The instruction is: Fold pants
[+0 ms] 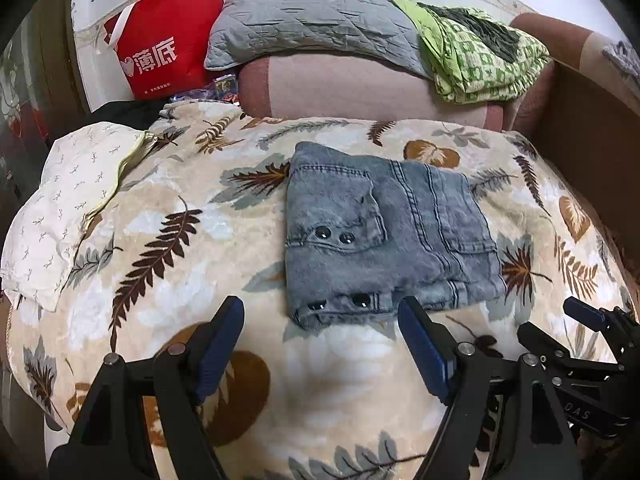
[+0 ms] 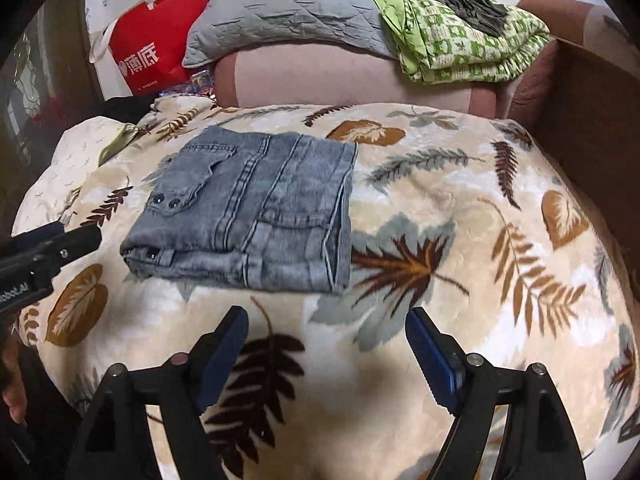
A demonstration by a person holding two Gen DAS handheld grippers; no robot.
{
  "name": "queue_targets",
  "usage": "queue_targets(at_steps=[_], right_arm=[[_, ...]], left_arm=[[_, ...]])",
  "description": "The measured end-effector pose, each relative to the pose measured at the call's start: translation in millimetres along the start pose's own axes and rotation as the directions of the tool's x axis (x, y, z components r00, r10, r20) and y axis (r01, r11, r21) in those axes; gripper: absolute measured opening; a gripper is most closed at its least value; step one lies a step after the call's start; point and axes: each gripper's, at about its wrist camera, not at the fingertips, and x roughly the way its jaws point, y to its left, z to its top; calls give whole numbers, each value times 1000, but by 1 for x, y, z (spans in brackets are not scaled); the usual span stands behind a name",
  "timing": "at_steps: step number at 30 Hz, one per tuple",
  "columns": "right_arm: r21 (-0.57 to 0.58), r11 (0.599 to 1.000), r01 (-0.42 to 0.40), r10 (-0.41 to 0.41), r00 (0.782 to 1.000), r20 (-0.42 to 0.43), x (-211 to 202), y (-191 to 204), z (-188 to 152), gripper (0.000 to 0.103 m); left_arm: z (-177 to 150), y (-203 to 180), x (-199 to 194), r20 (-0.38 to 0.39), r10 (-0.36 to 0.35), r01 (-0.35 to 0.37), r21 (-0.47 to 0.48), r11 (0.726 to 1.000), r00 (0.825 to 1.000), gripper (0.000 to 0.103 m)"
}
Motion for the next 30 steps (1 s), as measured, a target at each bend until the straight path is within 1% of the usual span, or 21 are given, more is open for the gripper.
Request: queue_targets(at_steps=[5,9,14,21,24,26,28,30], right_arm=[[-19,1000,15,-15,999,41,-6,0,-4,83],[-18,999,30,-29,998,54,-6,-4,-5,83],[-8,1000,22,-22,999,46,-3,-6,-6,84],[-16,1000,20,-20,1000,21,3,0,-8,85],[20,1000,-20,20,1000,-21,9,-5,-8,85],[65,996,-55,59,997,-46,13,-11,-7,85],[116,989,-93,101,992,-70,17,-19,-3,85],[178,975,-135,149,986,-72,22,-30,9,85]], left_arm=[[-6,-6,-3,5,13,-13,4,1000,1000,80],[-6,-6,-9,24,33,-33,-7,999,999,80],[-7,-5,-8,18,43,-43,-14,999,999,80],[-15,2,-3,-7,27,-27,-25,999,1000,80],[-20,13,2,-25,23,-24,-54,998,999,80],[-20,26,9,-47,11,-15,-94,995,999,80],[-14,37,15,-49,8,-14,-125,992,999,80],[-5,45,21,-45,1,-7,-138,990,999,80]])
